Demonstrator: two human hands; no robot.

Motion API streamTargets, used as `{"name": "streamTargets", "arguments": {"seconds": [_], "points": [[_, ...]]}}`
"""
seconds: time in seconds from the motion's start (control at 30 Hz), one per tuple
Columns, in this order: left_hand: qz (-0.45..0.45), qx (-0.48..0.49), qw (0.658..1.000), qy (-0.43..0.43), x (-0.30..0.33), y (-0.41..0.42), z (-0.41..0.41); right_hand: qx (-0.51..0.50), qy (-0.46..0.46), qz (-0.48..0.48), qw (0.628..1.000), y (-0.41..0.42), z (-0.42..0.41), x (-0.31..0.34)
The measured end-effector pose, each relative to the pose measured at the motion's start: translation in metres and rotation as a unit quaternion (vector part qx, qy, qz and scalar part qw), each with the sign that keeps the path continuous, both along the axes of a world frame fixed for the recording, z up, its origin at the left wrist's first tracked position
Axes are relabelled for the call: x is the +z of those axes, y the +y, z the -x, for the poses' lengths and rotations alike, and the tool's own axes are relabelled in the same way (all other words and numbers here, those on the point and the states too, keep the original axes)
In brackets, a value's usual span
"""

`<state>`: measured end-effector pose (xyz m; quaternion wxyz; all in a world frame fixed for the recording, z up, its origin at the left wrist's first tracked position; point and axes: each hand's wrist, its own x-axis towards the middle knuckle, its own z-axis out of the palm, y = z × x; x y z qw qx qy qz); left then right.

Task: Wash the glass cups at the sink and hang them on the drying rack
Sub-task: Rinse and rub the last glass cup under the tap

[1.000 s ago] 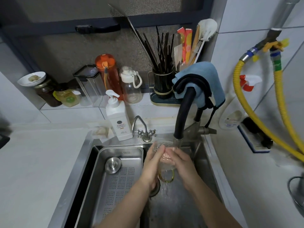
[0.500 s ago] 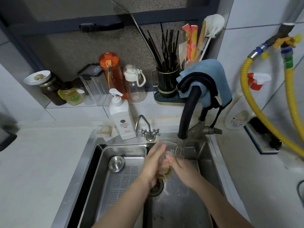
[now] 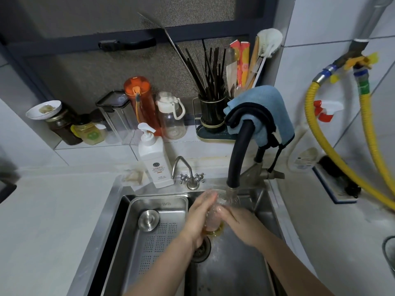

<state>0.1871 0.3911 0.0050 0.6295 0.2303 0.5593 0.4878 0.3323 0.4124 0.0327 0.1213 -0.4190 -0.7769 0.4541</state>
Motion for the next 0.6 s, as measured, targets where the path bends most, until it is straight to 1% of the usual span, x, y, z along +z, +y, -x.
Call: {"name": "streamTargets", "arguments": {"seconds": [0.03, 0.1, 0.13, 0.17, 0.2, 0.27, 0.33, 0.4, 0.43, 0.5, 0.6], "points": [[-0.003, -0.002, 1.0, 0.014, -0.001, 0.0, -0.002, -0.016, 0.015, 0.029, 0.999, 0.001, 0.002, 0.0], [-0.012, -0.005, 0.999, 0.032, 0.001, 0.0, -0.006, -0.049, 0.114, 0.127, 0.984, 0.003, 0.01, 0.003], [-0.011, -0.005, 0.999, 0.033, 0.0, 0.002, -0.005, -0.053, 0.154, 0.159, 0.974, 0.003, 0.013, 0.003], [-0.009, -0.005, 1.0, 0.024, 0.004, 0.003, -0.005, -0.053, 0.179, 0.179, 0.966, 0.003, 0.015, 0.004], [-0.004, -0.003, 1.0, 0.008, 0.003, 0.004, -0.001, -0.045, 0.182, 0.182, 0.965, 0.002, 0.014, 0.004], [0.004, 0.0, 1.0, -0.017, 0.007, 0.003, 0.005, -0.021, 0.163, 0.165, 0.973, -0.002, 0.007, 0.004], [0.02, -0.008, 1.0, -0.021, 0.009, 0.001, 0.008, -0.009, 0.136, 0.129, 0.982, -0.005, -0.004, -0.002], [0.055, -0.02, 0.998, -0.017, 0.012, -0.002, 0.011, 0.004, 0.1, 0.083, 0.991, -0.006, -0.011, -0.009], [0.068, -0.027, 0.997, -0.021, 0.014, -0.003, 0.012, -0.005, 0.095, 0.069, 0.993, -0.007, -0.011, -0.011], [0.086, -0.038, 0.995, -0.038, 0.009, -0.005, 0.015, -0.056, 0.1, 0.054, 0.992, -0.01, -0.007, -0.014], [0.079, -0.039, 0.995, -0.042, 0.002, -0.01, 0.012, -0.148, 0.126, 0.055, 0.979, -0.005, 0.001, -0.012]]}}
